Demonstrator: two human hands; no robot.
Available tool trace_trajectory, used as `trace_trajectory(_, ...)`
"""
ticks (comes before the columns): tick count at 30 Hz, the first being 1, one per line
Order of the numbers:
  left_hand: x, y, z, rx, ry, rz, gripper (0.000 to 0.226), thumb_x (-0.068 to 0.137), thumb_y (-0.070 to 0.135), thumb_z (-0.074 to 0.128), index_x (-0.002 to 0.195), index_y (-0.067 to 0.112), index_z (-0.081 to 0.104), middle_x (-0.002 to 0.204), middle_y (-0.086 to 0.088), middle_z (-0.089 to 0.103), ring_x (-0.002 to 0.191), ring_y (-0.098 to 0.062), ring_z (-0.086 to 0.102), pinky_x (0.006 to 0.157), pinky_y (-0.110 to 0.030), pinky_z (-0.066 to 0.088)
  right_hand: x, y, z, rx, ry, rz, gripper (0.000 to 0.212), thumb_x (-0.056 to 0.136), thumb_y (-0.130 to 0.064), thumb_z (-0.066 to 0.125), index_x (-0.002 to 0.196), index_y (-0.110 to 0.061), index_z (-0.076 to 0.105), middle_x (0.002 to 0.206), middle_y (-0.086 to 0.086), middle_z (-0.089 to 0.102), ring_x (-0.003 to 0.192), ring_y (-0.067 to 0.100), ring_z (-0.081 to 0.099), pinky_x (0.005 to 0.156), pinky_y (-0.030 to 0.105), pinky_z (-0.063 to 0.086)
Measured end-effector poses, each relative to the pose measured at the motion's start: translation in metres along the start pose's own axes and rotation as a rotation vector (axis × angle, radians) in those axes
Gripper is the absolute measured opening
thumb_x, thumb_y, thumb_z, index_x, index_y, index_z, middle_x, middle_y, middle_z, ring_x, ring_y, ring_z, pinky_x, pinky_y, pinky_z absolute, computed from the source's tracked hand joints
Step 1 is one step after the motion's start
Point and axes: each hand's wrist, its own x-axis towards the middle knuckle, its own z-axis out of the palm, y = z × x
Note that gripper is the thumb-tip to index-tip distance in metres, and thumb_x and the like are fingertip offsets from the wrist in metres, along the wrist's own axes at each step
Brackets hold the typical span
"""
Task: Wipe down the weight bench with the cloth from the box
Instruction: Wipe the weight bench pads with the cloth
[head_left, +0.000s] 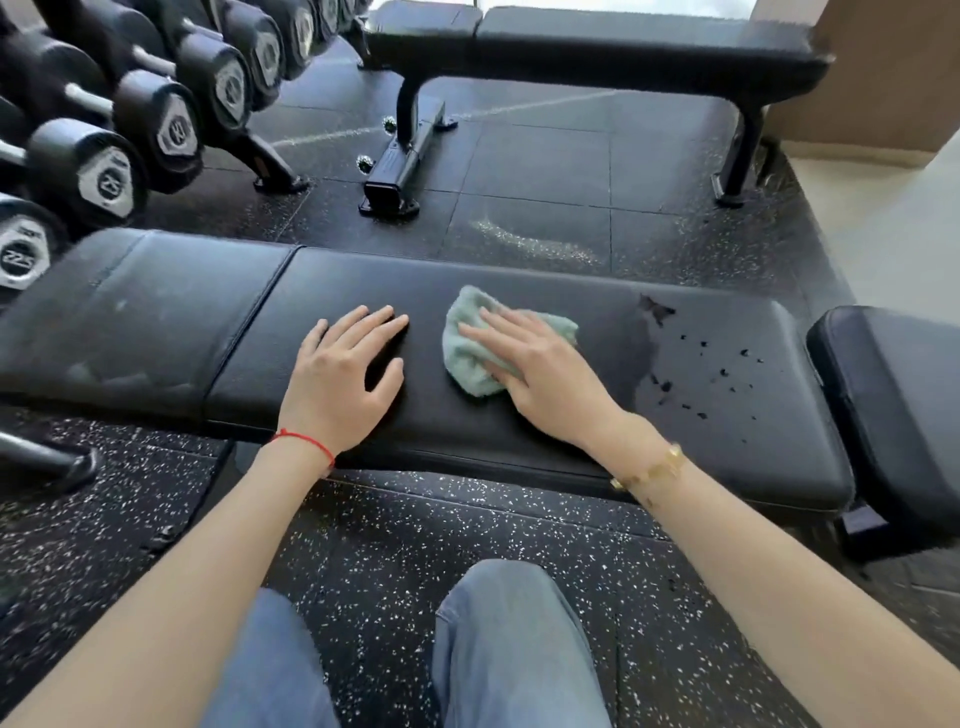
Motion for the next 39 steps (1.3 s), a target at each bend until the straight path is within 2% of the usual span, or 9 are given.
trace_trajectory(6,0.002,-0.001,0.001,-0.022,0.011,-0.009,0.051,0.090,0.045,0.041,0.138,0.033,0.054,0.146,0.010,0.050,0.140,-0.014,0.039,0.118,-0.047,0.023,-0.077,0.027,-0.040,-0.006,0.024,0.081,0.055,0.088,-0.005,0.048,0.140,-0.024,0.047,0.150,-0.002,0.040,0.142,0.016,0.030,0.119,0.036,0.016)
trace_trajectory(11,0.003,0.000,0.002,-0.013,0.023,0.000,0.050,0.088,0.043,0.043,0.135,0.031,0.056,0.144,0.009,0.053,0.138,-0.015,0.041,0.116,-0.048,0.024,-0.015,0.070,-0.038,-0.120,0.168,0.385,0.045,0.093,-0.016,0.053,0.137,-0.024,0.050,0.148,0.009,0.043,0.140,0.028,0.034,0.118,0.043,0.016)
trace_trajectory(15,0.003,-0.002,0.002,-0.016,0.024,0.006,0.050,0.089,0.044,0.042,0.135,0.031,0.056,0.144,0.009,0.052,0.139,-0.014,0.040,0.117,-0.047,0.023,-0.005,0.015,-0.005,-0.079,0.155,0.263,0.042,0.092,-0.020,0.054,0.133,-0.025,0.054,0.144,0.009,0.048,0.138,0.027,0.038,0.117,0.044,0.021)
trace_trajectory(18,0.002,-0.002,0.002,-0.020,0.021,0.018,0.050,0.089,0.044,0.042,0.136,0.030,0.055,0.145,0.008,0.052,0.139,-0.015,0.039,0.117,-0.046,0.022,-0.051,-0.024,-0.003,-0.007,0.081,0.119,0.042,0.094,-0.025,0.051,0.136,-0.028,0.051,0.147,0.000,0.044,0.140,0.017,0.033,0.119,0.036,0.019)
trace_trajectory(21,0.002,-0.004,0.002,-0.022,0.031,0.022,0.049,0.089,0.043,0.043,0.135,0.030,0.056,0.144,0.008,0.052,0.139,-0.015,0.040,0.116,-0.046,0.022,-0.094,-0.022,-0.020,0.007,0.055,0.111,0.043,0.095,-0.020,0.053,0.137,-0.029,0.049,0.149,-0.006,0.041,0.141,0.011,0.031,0.119,0.034,0.019)
trace_trajectory(27,0.002,-0.001,0.002,-0.025,0.034,0.008,0.049,0.089,0.043,0.044,0.135,0.031,0.056,0.144,0.009,0.053,0.138,-0.015,0.041,0.116,-0.046,0.022,-0.053,0.050,-0.047,-0.175,0.239,0.535,0.042,0.095,-0.014,0.049,0.136,-0.024,0.050,0.147,0.011,0.043,0.138,0.033,0.036,0.118,0.044,0.016)
trace_trajectory(31,0.003,-0.001,0.001,-0.022,0.031,0.011,0.049,0.088,0.044,0.043,0.134,0.031,0.056,0.143,0.008,0.053,0.138,-0.016,0.041,0.116,-0.048,0.024,-0.021,0.005,-0.010,-0.156,0.183,0.366,0.046,0.089,-0.018,0.045,0.133,-0.021,0.053,0.143,0.010,0.048,0.136,0.032,0.039,0.118,0.045,0.019)
trace_trajectory(35,0.002,-0.002,0.001,-0.021,0.014,0.012,0.051,0.089,0.045,0.041,0.136,0.031,0.055,0.145,0.008,0.052,0.139,-0.016,0.039,0.116,-0.047,0.023,-0.069,-0.039,-0.001,-0.062,0.096,0.139,0.047,0.092,-0.017,0.047,0.138,-0.025,0.048,0.147,0.001,0.044,0.141,0.017,0.033,0.119,0.036,0.017)
trace_trajectory(39,0.002,-0.003,-0.001,-0.023,0.006,0.017,0.050,0.090,0.044,0.043,0.137,0.031,0.054,0.146,0.007,0.051,0.140,-0.016,0.039,0.117,-0.047,0.023,-0.108,-0.001,-0.035,-0.117,0.185,0.271,0.045,0.092,-0.010,0.046,0.134,-0.025,0.052,0.146,0.000,0.046,0.139,0.023,0.036,0.118,0.040,0.020)
